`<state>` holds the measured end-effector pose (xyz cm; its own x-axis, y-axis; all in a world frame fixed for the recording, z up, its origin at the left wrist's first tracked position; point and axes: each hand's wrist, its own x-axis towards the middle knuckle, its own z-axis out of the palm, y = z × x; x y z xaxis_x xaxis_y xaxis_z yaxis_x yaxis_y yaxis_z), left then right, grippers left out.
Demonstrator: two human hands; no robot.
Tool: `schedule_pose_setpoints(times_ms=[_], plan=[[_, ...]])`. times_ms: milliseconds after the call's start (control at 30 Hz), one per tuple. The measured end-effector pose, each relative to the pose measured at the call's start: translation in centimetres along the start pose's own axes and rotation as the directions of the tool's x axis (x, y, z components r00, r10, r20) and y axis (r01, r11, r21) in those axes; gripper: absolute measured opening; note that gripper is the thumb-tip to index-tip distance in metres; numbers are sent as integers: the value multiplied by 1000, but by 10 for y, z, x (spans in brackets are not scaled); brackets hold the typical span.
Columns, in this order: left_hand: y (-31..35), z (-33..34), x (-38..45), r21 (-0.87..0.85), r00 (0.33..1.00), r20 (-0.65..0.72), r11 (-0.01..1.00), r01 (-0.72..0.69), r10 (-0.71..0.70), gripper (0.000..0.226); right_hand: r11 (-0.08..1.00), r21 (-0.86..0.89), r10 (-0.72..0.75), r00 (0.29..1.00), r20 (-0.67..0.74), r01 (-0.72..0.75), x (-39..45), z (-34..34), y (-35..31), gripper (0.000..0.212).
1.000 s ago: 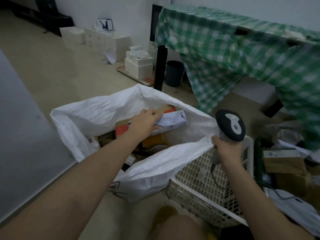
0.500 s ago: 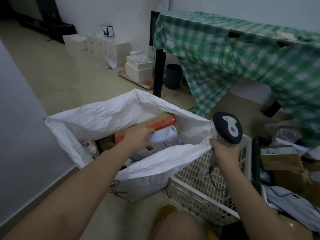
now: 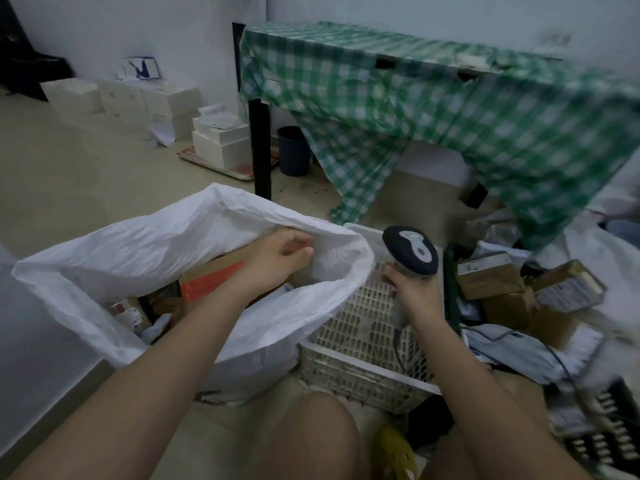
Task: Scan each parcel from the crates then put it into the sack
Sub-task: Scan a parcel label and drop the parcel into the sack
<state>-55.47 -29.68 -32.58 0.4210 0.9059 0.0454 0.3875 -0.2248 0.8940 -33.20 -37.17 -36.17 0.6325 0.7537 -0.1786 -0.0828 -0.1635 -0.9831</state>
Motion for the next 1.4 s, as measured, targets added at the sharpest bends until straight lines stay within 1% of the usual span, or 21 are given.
schedule_pose_setpoints(times_ms=[100, 200, 267, 333, 400, 467, 567, 600, 733, 767, 833, 867, 967, 1000, 1067, 1100, 1200, 1267, 1333, 1400], plan=[[31, 36, -3, -71, 996, 68, 996, -46, 51, 21, 1000, 15, 20, 999, -28, -20, -3, -40, -9, 30], [59, 84, -3, -79, 978, 189, 994, -73, 86, 20, 998, 19, 60, 997, -49, -59, -6, -89, -14, 27], [72, 117, -2, -75, 960, 264, 994, -74, 92, 21, 995, 6, 101, 991, -92, -101, -8, -121, -11, 20], [80, 151, 0, -60, 938, 337, 996, -64, 80, 23, 993, -2, 120, 982, -149, -121, -11, -152, -6, 13], [82, 184, 4, -31, 922, 382, 998, -60, 67, 22, 993, 13, 121, 968, -218, -121, -10, -183, 2, 8], [82, 214, 9, 0, 911, 411, 999, -46, 42, 24, 992, 27, 128, 948, -290, -126, -6, -211, 10, 10], [81, 255, 23, 51, 901, 433, 999, 3, -25, 28, 991, 74, 127, 927, -353, -108, 8, -241, 16, 14], [79, 267, 30, 64, 902, 429, 998, 20, -45, 28, 992, 79, 117, 922, -370, -94, 15, -249, 17, 11], [72, 312, 68, 101, 916, 387, 993, 67, -102, 30, 995, 98, 69, 913, -402, -33, 56, -265, 19, 6], [70, 324, 80, 103, 918, 379, 991, 84, -117, 32, 994, 102, 69, 912, -404, -30, 72, -267, 22, 11], [66, 346, 108, 99, 922, 361, 989, 109, -138, 36, 991, 125, 95, 911, -401, -48, 107, -268, 28, 24], [64, 357, 123, 100, 926, 350, 988, 114, -142, 37, 987, 146, 122, 907, -403, -68, 126, -269, 33, 27], [54, 392, 173, 122, 939, 318, 988, 94, -128, 39, 974, 201, 187, 881, -435, -108, 192, -269, 45, 21], [49, 404, 189, 129, 941, 315, 988, 84, -121, 39, 974, 193, 199, 866, -459, -121, 212, -268, 47, 19], [35, 426, 219, 162, 942, 317, 985, 58, -107, 39, 982, 106, 188, 846, -500, -155, 250, -268, 51, 11], [27, 436, 231, 193, 943, 319, 981, 38, -99, 38, 983, 53, 179, 840, -512, -177, 265, -268, 53, 13], [3, 460, 257, 334, 944, 317, 942, -21, -91, 37, 980, -31, 155, 859, -488, -195, 300, -268, 60, 29], [-9, 472, 266, 421, 920, 367, 906, -34, -136, 44, 980, -69, 135, 880, -455, -186, 316, -264, 65, 44], [-17, 478, 268, 436, 900, 404, 900, -28, -167, 54, 979, -102, 115, 887, -447, -178, 329, -257, 72, 55], [-25, 480, 265, 393, 901, 391, 919, 19, -186, 57, 973, -139, 101, 877, -470, -186, 337, -249, 79, 58]])
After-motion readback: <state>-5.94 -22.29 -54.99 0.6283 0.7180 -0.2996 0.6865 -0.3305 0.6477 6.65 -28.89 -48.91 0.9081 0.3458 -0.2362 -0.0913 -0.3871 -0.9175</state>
